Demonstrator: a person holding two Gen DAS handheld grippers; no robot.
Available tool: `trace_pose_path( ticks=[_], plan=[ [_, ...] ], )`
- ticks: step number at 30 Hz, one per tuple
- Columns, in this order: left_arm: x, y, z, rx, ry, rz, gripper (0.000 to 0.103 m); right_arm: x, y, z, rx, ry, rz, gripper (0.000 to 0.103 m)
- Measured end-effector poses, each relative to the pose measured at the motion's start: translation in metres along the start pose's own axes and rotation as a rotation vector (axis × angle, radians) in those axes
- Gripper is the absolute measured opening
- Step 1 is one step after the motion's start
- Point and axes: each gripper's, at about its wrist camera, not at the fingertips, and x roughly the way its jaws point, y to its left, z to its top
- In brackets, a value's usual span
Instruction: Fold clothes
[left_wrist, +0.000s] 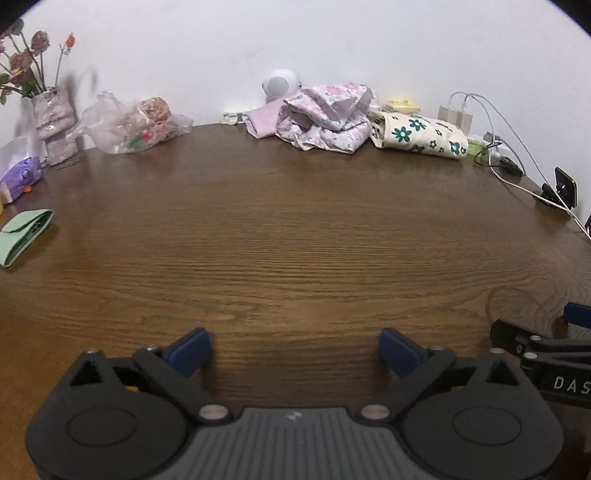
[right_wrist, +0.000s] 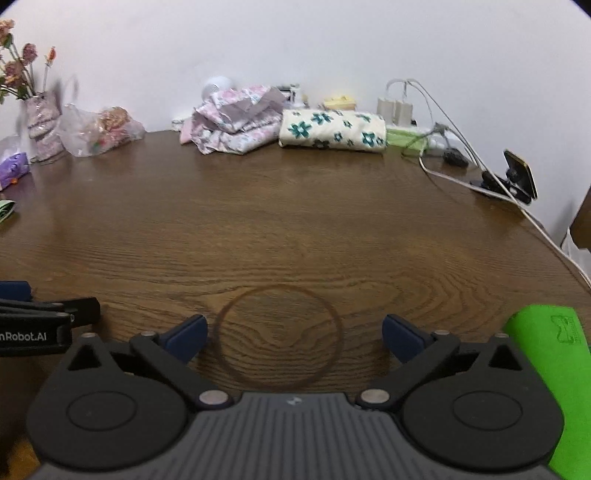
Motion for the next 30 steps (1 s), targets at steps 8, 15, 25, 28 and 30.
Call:
trace_pose_path(
  ticks=[8,15,25,28,30],
  plan=[
    [0.014,-0.009,0.012,0.008,-0.005,-0.009,0.103,0.008,-0.007,0.005,0.030,-0.001,-0.049,0.103],
    [0.022,-0.012,0.015,-0.032,-0.050,0.035,0.103,0.015,-0.006,0.011,0.007,0.001,-0.014,0.103],
    [0.019,-0.012,0.011,-0.026,-0.065,0.024,0.103,0.017,-0.005,0.013,0.020,0.002,-0.028,0.102],
    [0.018,-0.012,0.010,-0.025,-0.066,0.023,0.103,0.015,-0.004,0.011,0.021,0.001,-0.033,0.102],
    [0.018,-0.013,0.010,-0.035,-0.064,0.031,0.103,0.015,-0.005,0.011,0.022,0.001,-0.033,0.102]
  ],
)
